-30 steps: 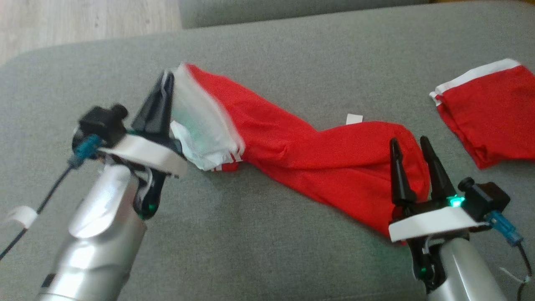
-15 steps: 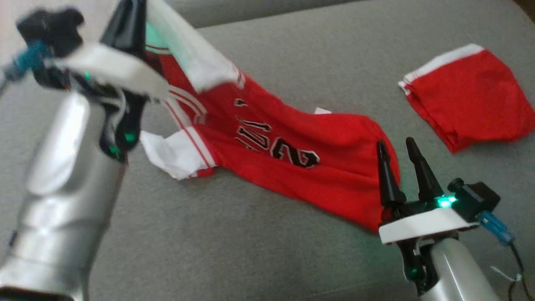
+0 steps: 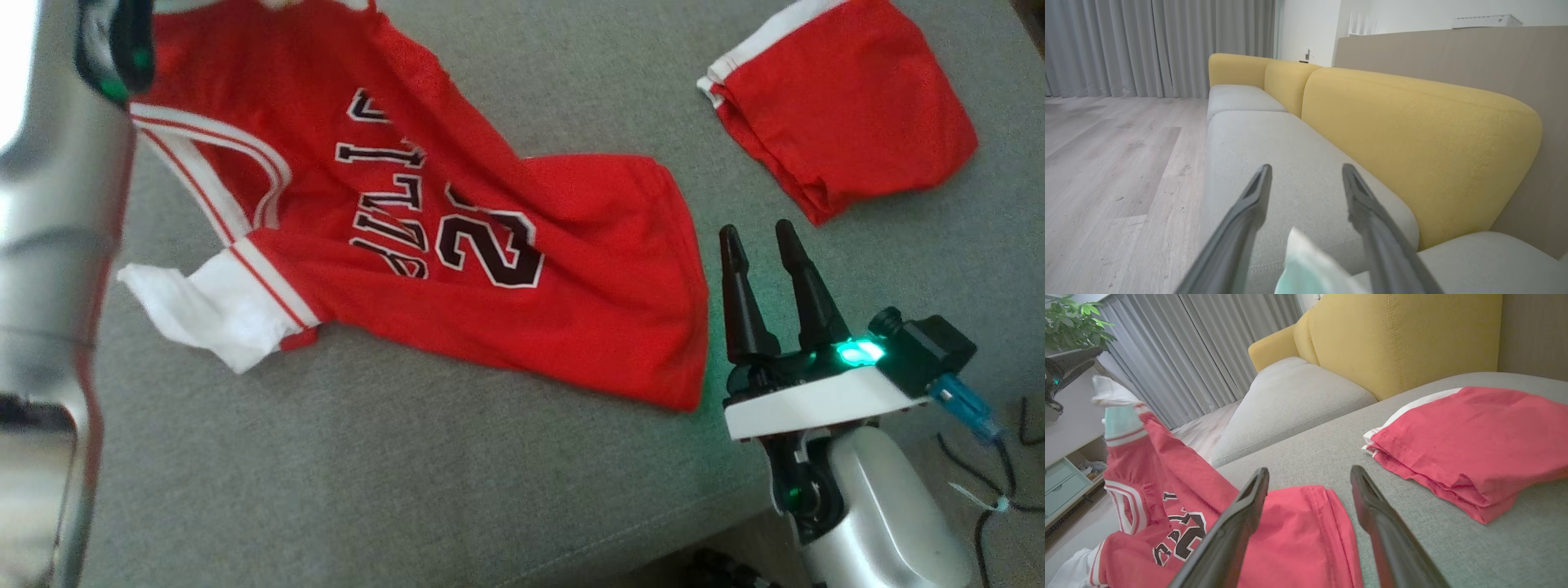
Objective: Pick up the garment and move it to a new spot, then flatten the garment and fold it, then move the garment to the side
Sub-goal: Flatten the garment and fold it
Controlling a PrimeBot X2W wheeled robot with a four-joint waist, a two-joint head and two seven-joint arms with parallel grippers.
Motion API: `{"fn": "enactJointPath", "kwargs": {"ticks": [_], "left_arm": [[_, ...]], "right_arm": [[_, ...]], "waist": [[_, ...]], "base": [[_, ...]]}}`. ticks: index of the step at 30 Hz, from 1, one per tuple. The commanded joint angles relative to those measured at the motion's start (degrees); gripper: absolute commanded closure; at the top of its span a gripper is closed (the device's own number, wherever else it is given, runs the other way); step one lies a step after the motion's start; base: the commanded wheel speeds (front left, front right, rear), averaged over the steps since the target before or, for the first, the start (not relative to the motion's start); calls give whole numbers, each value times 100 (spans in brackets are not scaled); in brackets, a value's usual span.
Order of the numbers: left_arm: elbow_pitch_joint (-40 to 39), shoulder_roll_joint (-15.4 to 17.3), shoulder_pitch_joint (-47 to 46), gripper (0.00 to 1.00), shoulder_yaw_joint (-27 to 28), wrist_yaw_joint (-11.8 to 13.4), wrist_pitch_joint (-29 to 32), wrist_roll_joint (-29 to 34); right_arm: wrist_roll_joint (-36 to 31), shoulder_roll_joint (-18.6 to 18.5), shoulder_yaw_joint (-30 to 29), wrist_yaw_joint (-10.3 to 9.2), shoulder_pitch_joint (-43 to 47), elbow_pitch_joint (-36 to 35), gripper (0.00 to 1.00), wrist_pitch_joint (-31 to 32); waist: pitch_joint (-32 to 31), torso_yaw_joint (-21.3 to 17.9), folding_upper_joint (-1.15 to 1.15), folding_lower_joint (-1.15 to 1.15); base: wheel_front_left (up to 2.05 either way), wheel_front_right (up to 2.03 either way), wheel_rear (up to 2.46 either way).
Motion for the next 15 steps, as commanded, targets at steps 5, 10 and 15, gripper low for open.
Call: {"fn": "enactJointPath", "kwargs": {"ticks": [5, 10, 15], "left_arm": [[459, 114, -593, 0, -69, -163, -553, 280], [849, 89, -429, 0, -257, -480, -1034, 366], [993, 85, 39, 0, -426, -716, -1488, 387]], "right_arm": [[13, -19, 95, -4, -171, -202, 0, -62], [-111, -19, 20, -4, -179, -160, 0, -62], [-296, -19, -219, -4, -115, -97, 0, -62]], "waist": [[87, 53, 0, -1], [-98, 337, 0, -1], [-417, 738, 0, -1]], "base": [[0, 0, 0], [0, 0, 0], [0, 0, 0]]}}
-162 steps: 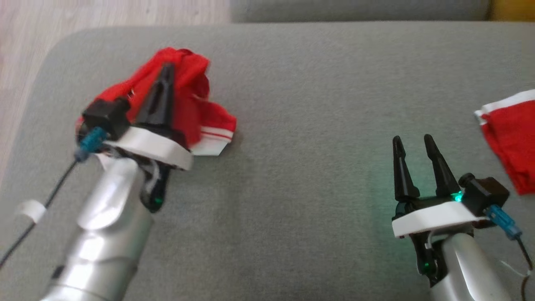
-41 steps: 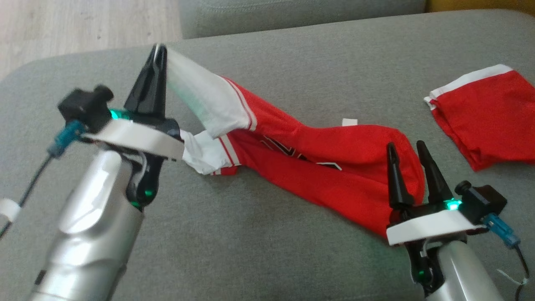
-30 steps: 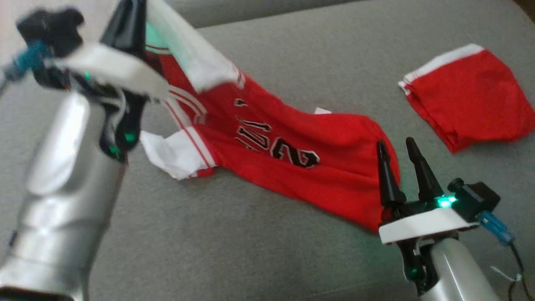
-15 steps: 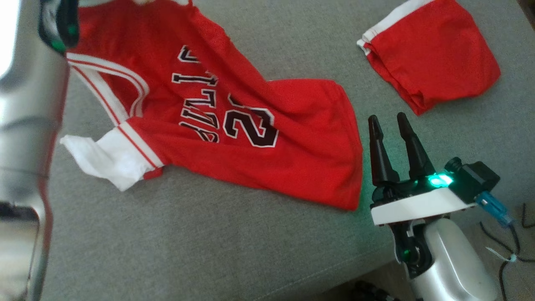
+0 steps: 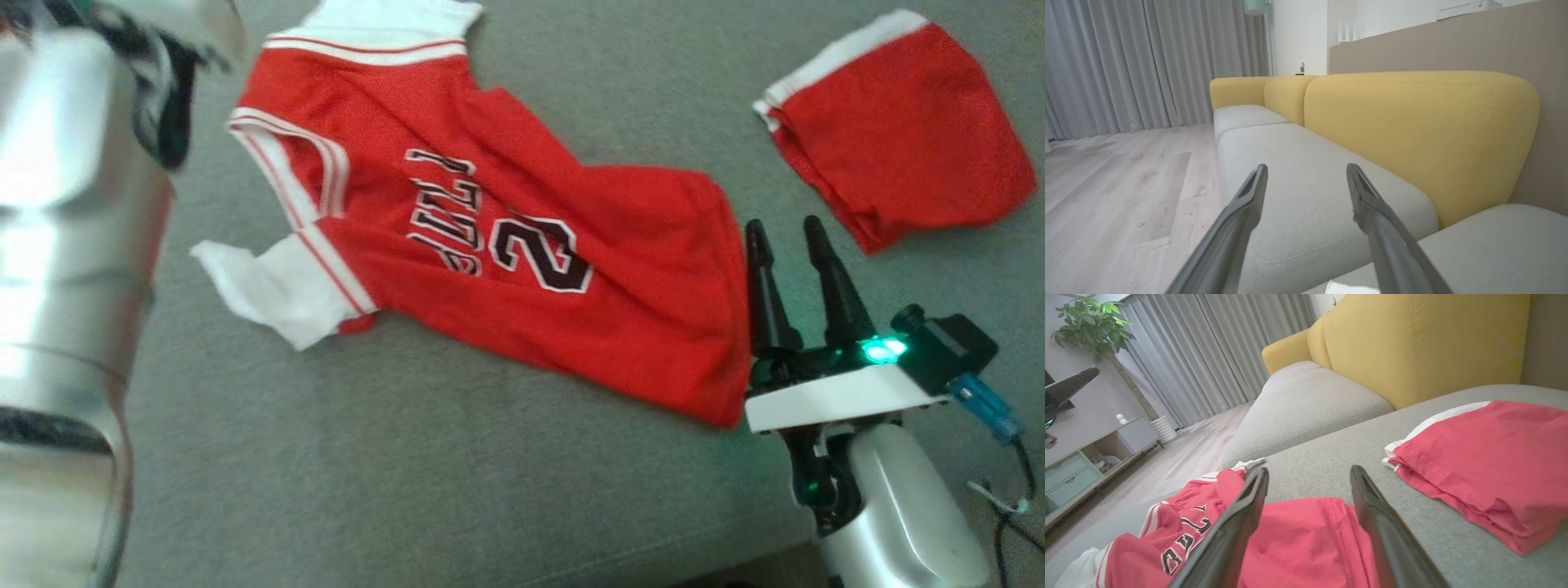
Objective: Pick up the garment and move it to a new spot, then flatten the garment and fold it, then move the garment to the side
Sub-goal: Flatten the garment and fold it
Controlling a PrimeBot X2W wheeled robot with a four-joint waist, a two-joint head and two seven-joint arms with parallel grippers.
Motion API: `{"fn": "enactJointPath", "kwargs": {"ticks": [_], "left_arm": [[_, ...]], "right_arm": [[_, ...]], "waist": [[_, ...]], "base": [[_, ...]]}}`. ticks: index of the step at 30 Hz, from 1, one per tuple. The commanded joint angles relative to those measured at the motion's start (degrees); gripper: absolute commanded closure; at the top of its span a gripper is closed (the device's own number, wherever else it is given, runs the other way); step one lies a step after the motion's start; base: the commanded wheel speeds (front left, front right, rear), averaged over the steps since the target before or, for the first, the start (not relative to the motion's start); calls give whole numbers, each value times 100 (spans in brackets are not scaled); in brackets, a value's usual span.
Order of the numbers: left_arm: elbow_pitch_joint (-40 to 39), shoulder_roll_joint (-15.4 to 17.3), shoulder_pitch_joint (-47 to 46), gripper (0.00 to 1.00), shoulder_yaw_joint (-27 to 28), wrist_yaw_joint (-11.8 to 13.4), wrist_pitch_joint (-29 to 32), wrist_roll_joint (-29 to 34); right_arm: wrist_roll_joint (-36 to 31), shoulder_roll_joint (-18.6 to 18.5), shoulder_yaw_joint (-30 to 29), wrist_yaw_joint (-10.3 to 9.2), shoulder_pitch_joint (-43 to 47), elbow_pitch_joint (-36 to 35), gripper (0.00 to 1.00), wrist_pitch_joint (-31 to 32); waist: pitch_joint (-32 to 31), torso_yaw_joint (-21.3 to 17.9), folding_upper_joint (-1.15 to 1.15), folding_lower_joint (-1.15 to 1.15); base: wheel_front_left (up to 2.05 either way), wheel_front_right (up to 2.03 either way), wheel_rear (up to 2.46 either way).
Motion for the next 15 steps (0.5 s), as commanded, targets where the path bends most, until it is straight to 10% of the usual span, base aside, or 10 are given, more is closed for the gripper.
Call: {"fn": "enactJointPath", "kwargs": {"ticks": [1, 15], "left_arm": [[-133, 238, 1, 0, 22, -49, -110, 68], [-1731, 322, 2613, 0, 115, 335, -510, -14]], "right_arm": [[-89, -18, 56, -5, -89, -136, 0, -62], [-483, -18, -488, -5, 295, -31, 0, -62]], "waist": [[-260, 288, 0, 0], [-1026, 1316, 0, 0]], "base": [[0, 0, 0], [0, 0, 0]]}}
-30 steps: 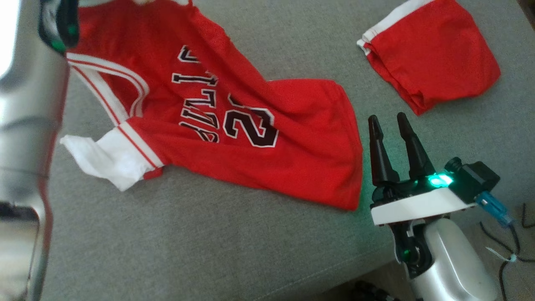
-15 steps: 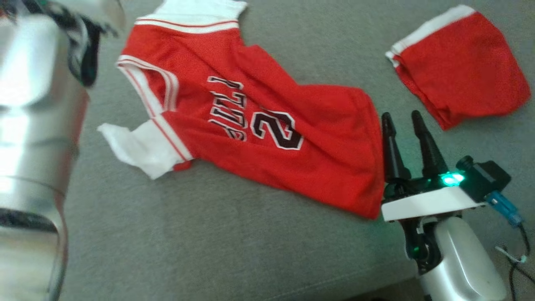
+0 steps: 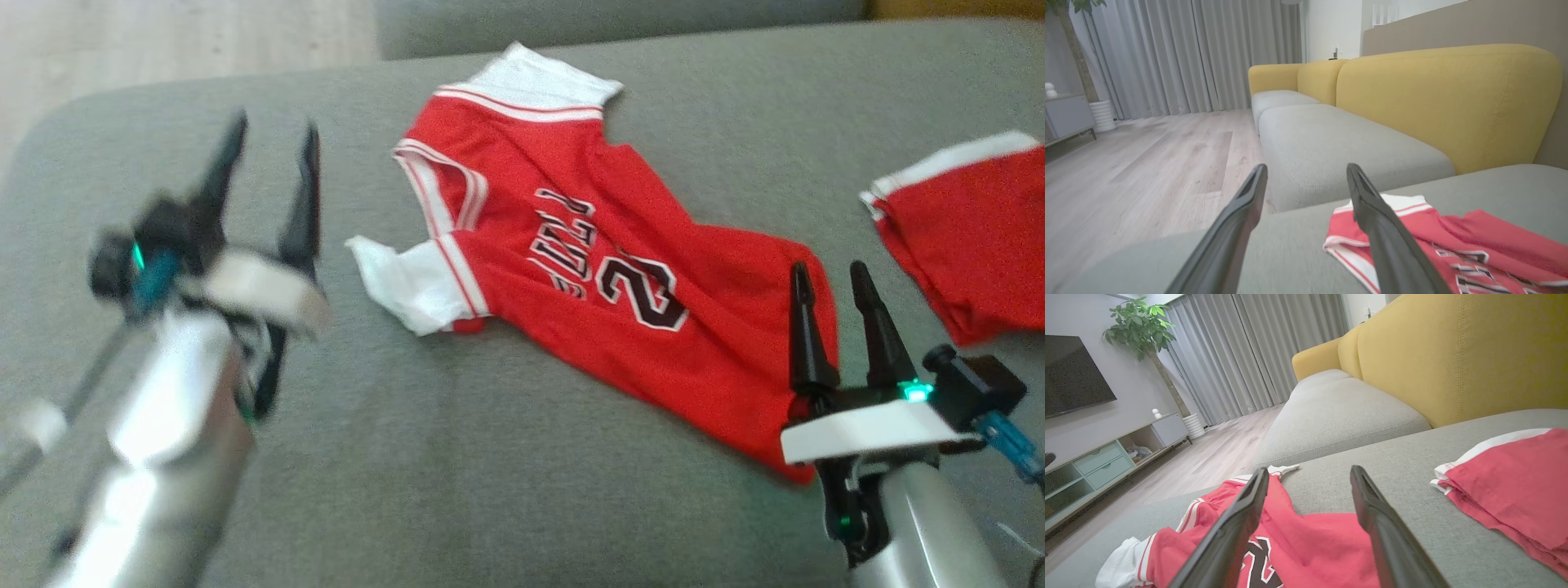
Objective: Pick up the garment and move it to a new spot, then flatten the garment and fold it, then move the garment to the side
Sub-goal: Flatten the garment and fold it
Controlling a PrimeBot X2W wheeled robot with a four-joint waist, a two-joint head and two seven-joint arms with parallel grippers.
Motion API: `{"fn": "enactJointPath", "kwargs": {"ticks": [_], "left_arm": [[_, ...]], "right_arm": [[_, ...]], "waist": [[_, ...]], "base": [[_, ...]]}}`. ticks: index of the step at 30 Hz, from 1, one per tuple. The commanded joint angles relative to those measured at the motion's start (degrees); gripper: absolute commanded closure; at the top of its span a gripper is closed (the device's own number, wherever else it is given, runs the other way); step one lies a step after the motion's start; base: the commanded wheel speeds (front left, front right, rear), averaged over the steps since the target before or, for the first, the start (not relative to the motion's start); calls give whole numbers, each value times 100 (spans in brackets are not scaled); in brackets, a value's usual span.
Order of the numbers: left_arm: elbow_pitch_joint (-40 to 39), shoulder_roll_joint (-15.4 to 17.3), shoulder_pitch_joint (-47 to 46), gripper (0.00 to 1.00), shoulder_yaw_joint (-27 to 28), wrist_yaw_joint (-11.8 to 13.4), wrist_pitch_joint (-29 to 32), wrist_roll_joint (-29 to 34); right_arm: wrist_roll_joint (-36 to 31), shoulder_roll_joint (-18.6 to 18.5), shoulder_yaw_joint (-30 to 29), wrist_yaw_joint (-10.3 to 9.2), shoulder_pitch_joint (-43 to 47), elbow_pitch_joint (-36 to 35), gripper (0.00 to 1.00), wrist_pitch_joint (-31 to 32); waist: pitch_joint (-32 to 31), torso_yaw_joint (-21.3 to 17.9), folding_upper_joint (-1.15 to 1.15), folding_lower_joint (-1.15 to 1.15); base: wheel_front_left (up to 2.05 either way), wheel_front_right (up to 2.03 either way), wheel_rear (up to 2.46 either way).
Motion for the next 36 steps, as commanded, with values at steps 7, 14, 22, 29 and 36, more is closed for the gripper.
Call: {"fn": "enactJointPath", "kwargs": {"ticks": [7, 14, 22, 29, 36], "left_arm": [[-1031, 170, 1364, 0, 380, 337, -46, -151], [-1388, 145, 1788, 0, 351, 404, -2, -193], [-1196, 16, 1410, 0, 238, 240, 445, -368], [-635, -212, 952, 0, 188, -95, 920, -723], [189, -98, 584, 0, 306, 438, 953, -549]], "right_arm": [[-53, -20, 231, -5, 41, -91, 0, -62], [-40, -20, 334, -5, -19, -94, 0, -62], [-52, -20, 376, -5, -120, -131, 0, -62], [-22, -20, 418, -5, -219, -183, 0, -62], [27, -20, 435, -5, -268, -221, 0, -62]], "waist": [[-240, 354, 0, 1], [-161, 244, 0, 1], [189, -93, 0, 1], [523, -397, 0, 1], [696, -610, 0, 1]], "base": [[0, 0, 0], [0, 0, 0], [0, 0, 0], [0, 0, 0], [0, 0, 0]]}}
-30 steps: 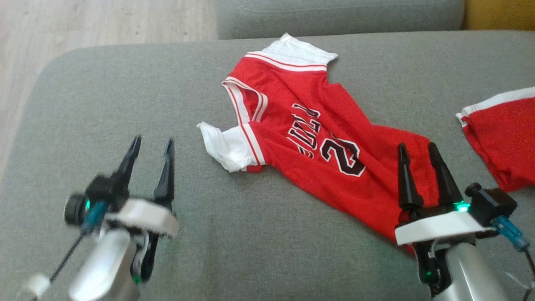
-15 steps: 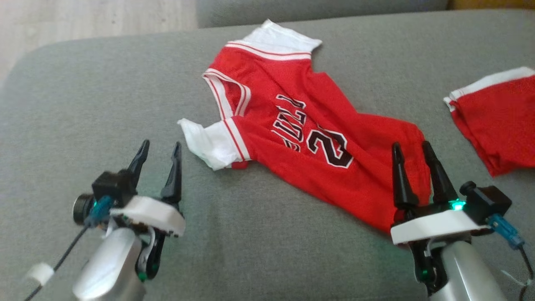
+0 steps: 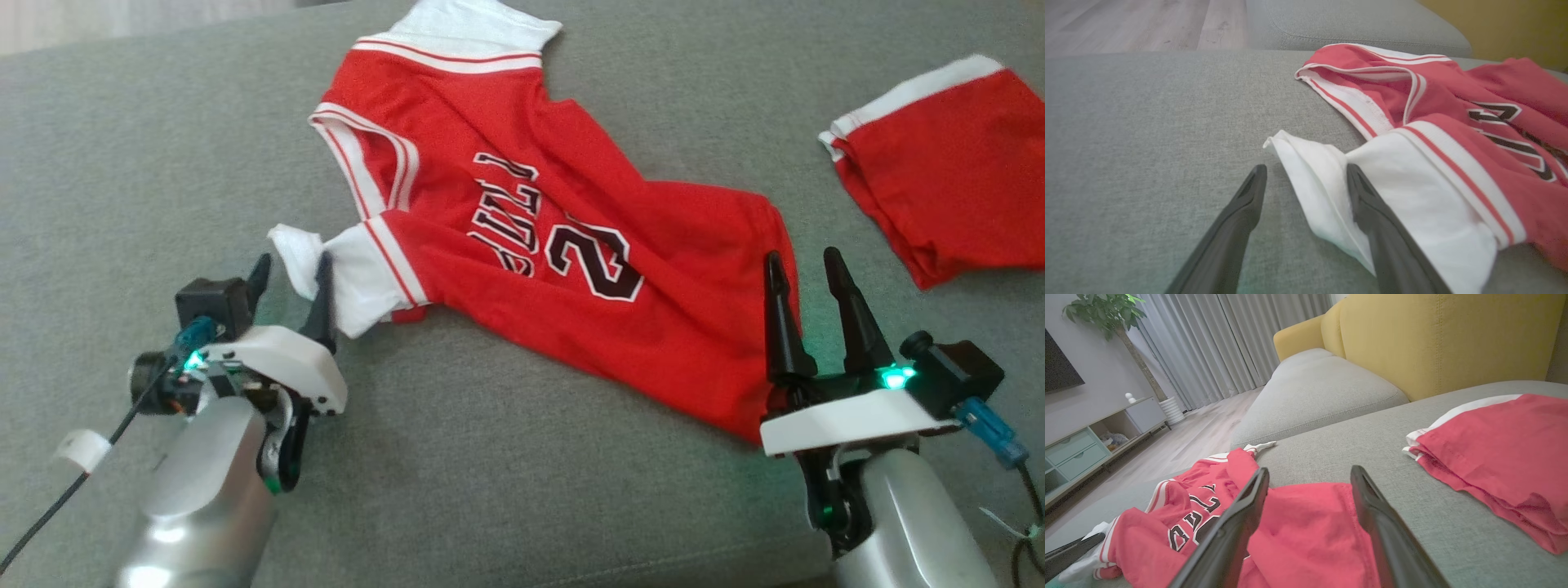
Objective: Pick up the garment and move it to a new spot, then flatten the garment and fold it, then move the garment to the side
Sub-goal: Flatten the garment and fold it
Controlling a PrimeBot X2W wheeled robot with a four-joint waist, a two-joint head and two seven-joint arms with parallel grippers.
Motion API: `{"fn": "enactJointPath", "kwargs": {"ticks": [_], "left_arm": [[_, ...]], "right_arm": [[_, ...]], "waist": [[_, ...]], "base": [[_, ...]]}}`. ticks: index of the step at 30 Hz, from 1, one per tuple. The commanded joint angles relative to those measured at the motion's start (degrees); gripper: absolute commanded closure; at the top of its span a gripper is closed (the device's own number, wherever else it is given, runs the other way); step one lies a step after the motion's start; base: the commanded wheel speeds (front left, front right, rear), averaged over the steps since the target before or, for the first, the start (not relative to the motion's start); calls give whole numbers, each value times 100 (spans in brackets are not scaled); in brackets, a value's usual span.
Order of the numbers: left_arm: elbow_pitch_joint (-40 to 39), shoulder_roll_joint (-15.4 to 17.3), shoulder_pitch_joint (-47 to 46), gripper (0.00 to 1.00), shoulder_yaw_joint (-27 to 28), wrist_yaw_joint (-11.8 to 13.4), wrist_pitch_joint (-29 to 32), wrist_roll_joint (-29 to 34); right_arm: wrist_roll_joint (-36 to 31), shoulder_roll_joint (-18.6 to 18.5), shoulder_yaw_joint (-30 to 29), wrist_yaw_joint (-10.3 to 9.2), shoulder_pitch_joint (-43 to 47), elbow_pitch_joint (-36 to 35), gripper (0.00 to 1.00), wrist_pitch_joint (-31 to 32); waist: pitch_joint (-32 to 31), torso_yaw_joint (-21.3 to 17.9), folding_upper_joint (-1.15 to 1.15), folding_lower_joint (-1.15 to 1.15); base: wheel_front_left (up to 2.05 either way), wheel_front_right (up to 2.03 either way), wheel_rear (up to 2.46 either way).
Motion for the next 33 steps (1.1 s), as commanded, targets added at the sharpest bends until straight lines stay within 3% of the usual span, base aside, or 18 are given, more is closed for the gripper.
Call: {"fn": "enactJointPath", "kwargs": {"ticks": [1, 5, 6, 7, 8, 16, 28, 33], "left_arm": [[-1, 217, -292, 0, 232, 94, -108, 108], [294, 150, -351, 3, 187, -129, -106, 16], [342, 127, -368, 46, 167, -212, -103, -10], [379, 97, -385, 83, 159, -290, -112, -47], [406, 72, -405, 100, 155, -356, -142, -74], [243, -55, -510, 100, 493, -538, -938, -276], [-1475, 33, 723, 100, 1687, -306, -1070, 272], [-1803, 76, 1469, 100, 1720, -189, -1071, 485]], "right_arm": [[19, -21, 152, -5, -144, -188, 0, -62], [22, -21, 136, -5, -140, -191, 0, -62], [17, -21, 127, -5, -139, -188, 0, -62], [7, -21, 118, -5, -140, -183, 0, -62], [-1, -21, 106, -5, -144, -178, 0, -62], [-79, -21, 51, -5, -145, -138, 0, -62], [-148, -21, -42, -5, 91, -22, 0, -62], [-142, -21, -58, -5, 192, 28, 0, -62]], "waist": [[48, -63, 0, -1], [59, -83, 0, -1], [54, -77, 0, -1], [46, -65, 0, -1], [36, -46, 0, -1], [-177, 180, 0, -1], [-770, 744, 0, -1], [-946, 1009, 0, -1]], "base": [[0, 0, 0], [0, 0, 0], [0, 0, 0], [0, 0, 0], [0, 0, 0], [0, 0, 0], [0, 0, 0], [0, 0, 0]]}}
